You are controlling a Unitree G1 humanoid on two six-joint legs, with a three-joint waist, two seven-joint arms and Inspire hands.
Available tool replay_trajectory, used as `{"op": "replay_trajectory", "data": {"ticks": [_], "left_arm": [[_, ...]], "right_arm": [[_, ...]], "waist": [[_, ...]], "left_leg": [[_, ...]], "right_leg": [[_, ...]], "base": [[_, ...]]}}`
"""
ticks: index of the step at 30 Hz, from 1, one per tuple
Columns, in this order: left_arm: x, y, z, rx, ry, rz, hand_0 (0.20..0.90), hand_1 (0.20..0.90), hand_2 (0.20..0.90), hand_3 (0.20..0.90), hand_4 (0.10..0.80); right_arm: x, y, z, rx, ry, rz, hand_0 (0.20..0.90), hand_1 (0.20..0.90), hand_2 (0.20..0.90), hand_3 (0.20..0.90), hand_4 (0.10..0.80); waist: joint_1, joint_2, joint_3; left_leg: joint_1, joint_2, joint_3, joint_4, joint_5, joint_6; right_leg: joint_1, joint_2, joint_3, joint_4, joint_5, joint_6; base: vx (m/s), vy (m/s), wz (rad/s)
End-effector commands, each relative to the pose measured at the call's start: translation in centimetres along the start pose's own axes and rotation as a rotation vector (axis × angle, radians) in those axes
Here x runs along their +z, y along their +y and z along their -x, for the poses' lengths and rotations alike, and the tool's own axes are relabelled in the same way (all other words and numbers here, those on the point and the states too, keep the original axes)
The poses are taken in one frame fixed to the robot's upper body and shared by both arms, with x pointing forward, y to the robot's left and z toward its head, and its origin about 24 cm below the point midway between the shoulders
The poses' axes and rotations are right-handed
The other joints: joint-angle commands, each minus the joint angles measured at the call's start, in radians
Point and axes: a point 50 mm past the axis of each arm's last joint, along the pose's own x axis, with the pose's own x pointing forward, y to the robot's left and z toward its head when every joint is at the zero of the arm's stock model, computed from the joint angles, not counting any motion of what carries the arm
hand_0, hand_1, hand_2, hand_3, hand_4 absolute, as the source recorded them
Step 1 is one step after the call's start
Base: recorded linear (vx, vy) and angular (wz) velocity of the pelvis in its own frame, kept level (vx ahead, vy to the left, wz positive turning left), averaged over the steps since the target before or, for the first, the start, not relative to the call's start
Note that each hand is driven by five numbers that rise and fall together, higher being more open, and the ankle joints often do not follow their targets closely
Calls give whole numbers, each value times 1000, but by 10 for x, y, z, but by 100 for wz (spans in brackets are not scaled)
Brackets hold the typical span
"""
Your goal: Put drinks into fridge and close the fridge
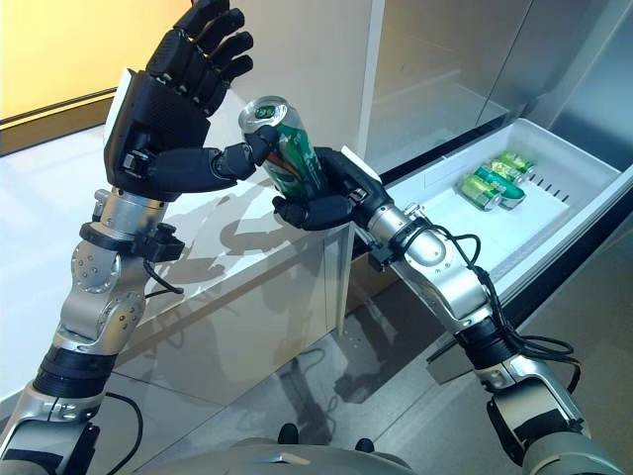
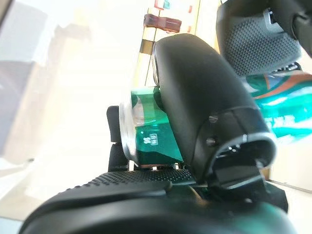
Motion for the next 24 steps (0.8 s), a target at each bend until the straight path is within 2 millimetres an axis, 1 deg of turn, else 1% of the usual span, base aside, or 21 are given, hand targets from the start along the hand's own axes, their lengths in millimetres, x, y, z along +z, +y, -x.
{"op": "replay_trajectory", "data": {"ticks": [1, 5, 6, 10, 12, 13, 15, 17, 19, 20, 22, 24], "left_arm": [[22, 14, -1, 33, -180, 149, 900, 900, 900, 900, 800], [11, 8, 10, 21, -182, 397, 900, 900, 900, 900, 800], [7, 7, 14, 26, -188, 482, 900, 900, 900, 900, 800], [-6, 0, 27, 38, -188, 692, 900, 900, 900, 900, 800], [-14, -7, 34, 24, -195, 848, 900, 900, 900, 900, 800], [-19, -14, 38, -1, -200, 956, 900, 900, 900, 900, 800], [-25, -27, 43, -51, -217, 1102, 900, 900, 900, 900, 800], [-28, -44, 48, -146, -265, 1319, 900, 900, 900, 900, 800], [-28, -56, 51, -230, -313, 1475, 900, 900, 900, 900, 800], [-27, -67, 52, -306, -347, 1581, 900, 900, 900, 900, 800], [-22, -79, 54, -409, -394, 1710, 900, 900, 900, 900, 800], [-21, -87, 53, -427, -395, 1795, 900, 900, 900, 900, 800]], "right_arm": [[109, -16, 12, -43, -611, -12, 300, 300, 300, 200, 100], [111, -16, 22, -16, -633, -60, 300, 300, 300, 200, 100], [112, -17, 26, -12, -636, -69, 300, 300, 300, 200, 100], [114, -21, 36, -8, -638, -84, 300, 300, 300, 200, 100], [116, -24, 42, -15, -644, -90, 300, 300, 300, 200, 100], [116, -26, 46, -23, -648, -92, 300, 300, 300, 200, 100], [119, -29, 51, -41, -660, -95, 300, 300, 300, 200, 100], [120, -32, 56, -67, -663, -88, 300, 300, 300, 200, 100], [121, -36, 59, -99, -660, -66, 300, 300, 300, 200, 100], [122, -38, 61, -118, -654, -50, 300, 300, 300, 200, 100], [121, -43, 65, -153, -632, -28, 300, 300, 300, 200, 100], [118, -46, 68, -178, -609, -17, 300, 300, 300, 200, 100]], "waist": [[-16, -2, -122], [-25, -3, -123], [-29, -4, -122], [-37, -8, -123], [-42, -11, -125], [-45, -12, -125], [-50, -14, -124], [-58, -15, -122], [-66, -16, -121], [-74, -16, -118], [-86, -14, -114], [-97, -12, -110]], "left_leg": [[-10, -39, -44, 1, -90, 12], [-10, -39, -41, 1, -91, 12], [-9, -39, -38, 1, -92, 13], [-11, -39, -34, 1, -91, 14], [-12, -38, -30, 1, -93, 14], [-12, -37, -28, 1, -95, 14], [-12, -36, -25, 1, -97, 14], [-12, -34, -18, 1, -100, 13], [-11, -34, -12, 1, -103, 13], [-13, -33, -8, 1, -104, 13], [-14, -32, 0, 1, -107, 12], [-16, -31, 7, 1, -108, 11]], "right_leg": [[-12, -3, 6, 11, -12, 50], [-16, -2, 12, 14, -11, 50], [-16, -2, 14, 14, -11, 50], [-23, -1, 20, 16, -6, 47], [-25, -1, 23, 15, -6, 47], [-26, 0, 26, 14, -5, 46], [-28, 1, 31, 14, -3, 46], [-29, 2, 35, 12, 0, 46], [-32, 3, 42, 12, 2, 46], [-35, 4, 47, 12, 5, 45], [-40, 5, 55, 13, 7, 46], [-45, 6, 63, 15, 10, 47]], "base": [[0, 0, 0], [-1, 3, -1], [2, 11, -3], [-5, 1, -3], [-1, -3, -7], [-1, -5, -5], [0, 0, 0], [0, 0, 0], [-9, 4, -5], [-16, 7, -5], [-26, 13, -4], [-21, 18, -10]]}}
